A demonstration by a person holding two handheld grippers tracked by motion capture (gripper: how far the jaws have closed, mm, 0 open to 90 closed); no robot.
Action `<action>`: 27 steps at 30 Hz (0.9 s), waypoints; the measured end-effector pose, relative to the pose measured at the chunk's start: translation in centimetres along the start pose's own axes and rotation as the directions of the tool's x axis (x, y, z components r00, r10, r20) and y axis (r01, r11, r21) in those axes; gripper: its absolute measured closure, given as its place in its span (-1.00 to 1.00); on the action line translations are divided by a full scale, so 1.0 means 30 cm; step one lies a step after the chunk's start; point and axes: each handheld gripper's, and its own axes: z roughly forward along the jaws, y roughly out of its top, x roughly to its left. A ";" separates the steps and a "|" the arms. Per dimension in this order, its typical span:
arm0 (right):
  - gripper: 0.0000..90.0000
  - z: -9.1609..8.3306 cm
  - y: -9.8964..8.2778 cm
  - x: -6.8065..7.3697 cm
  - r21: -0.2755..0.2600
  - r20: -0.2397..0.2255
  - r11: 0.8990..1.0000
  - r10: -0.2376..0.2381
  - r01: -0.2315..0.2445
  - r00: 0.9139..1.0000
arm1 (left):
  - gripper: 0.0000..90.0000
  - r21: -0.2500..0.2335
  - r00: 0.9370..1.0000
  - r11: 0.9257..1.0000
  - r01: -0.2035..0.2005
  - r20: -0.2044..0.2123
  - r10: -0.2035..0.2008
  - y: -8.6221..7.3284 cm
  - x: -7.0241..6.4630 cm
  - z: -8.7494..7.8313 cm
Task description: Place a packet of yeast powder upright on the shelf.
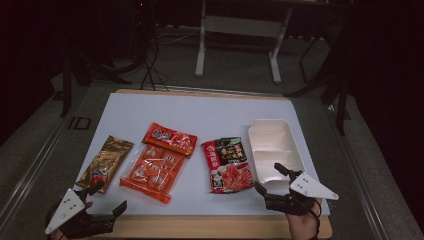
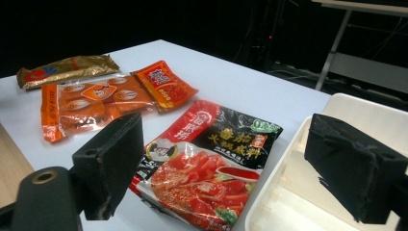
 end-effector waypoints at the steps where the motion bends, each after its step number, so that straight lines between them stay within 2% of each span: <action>1: -0.69 0.002 0.001 -0.001 -0.002 -0.006 1.000 -0.006 0.006 1.000 | -0.91 -0.010 1.000 1.000 -0.005 0.013 0.005 0.001 -0.004 -0.003; 3: -0.68 0.005 0.002 -0.001 -0.003 -0.012 1.000 -0.009 0.009 1.000 | -0.91 -0.006 1.000 1.000 -0.010 0.018 0.011 0.001 -0.006 -0.005; 4: -0.68 0.013 0.003 0.000 0.004 -0.018 1.000 -0.027 0.027 0.999 | -0.91 0.017 1.000 1.000 -0.016 0.027 0.015 0.003 -0.012 -0.006; 5: -0.68 0.013 0.003 0.000 0.004 -0.018 1.000 -0.027 0.027 0.999 | -0.91 0.017 1.000 1.000 -0.016 0.027 0.015 0.003 -0.012 -0.006; 7: -0.69 0.017 0.001 0.001 -0.001 -0.041 0.999 -0.053 0.053 0.998 | -0.91 0.076 0.999 0.997 -0.012 0.043 0.009 0.009 -0.026 -0.003; 9: -0.70 0.017 0.000 0.001 -0.001 -0.039 0.998 -0.059 0.059 0.997 | -0.91 0.087 0.999 0.996 -0.009 0.054 0.005 0.012 -0.029 -0.002; 10: -0.70 0.016 -0.003 0.000 0.002 -0.042 0.998 -0.057 0.057 0.997 | -0.91 0.094 0.997 0.995 -0.013 0.072 0.006 0.016 -0.031 -0.001; 14: -0.72 0.010 -0.007 -0.007 0.005 -0.044 0.999 -0.038 0.038 0.998 | -0.91 0.117 0.995 0.992 -0.038 0.101 0.027 0.020 -0.043 0.013; 15: -0.71 0.004 -0.003 -0.012 0.007 -0.059 1.000 -0.004 0.005 0.998 | -0.93 0.128 0.994 0.990 -0.060 0.102 0.047 0.021 -0.049 0.017; 19: -0.68 -0.002 0.010 0.001 0.017 -0.067 1.000 0.014 -0.013 0.998 | -0.94 0.135 0.991 0.988 -0.071 0.121 0.055 0.025 -0.053 0.022; 20: -0.69 -0.006 0.017 0.011 0.008 -0.070 1.000 0.012 -0.011 0.997 | -0.94 0.139 0.989 0.987 -0.081 0.135 0.063 0.029 -0.050 0.026; 25: -0.72 -0.009 0.036 0.040 -0.009 -0.055 1.000 -0.026 0.025 0.998 | -0.94 0.147 0.989 0.988 -0.051 0.145 0.029 0.044 -0.021 0.028; 27: -0.73 -0.006 0.035 0.043 -0.005 -0.062 1.000 -0.021 0.021 0.998 | -0.94 0.147 0.990 0.987 -0.065 0.137 0.045 0.063 0.000 0.029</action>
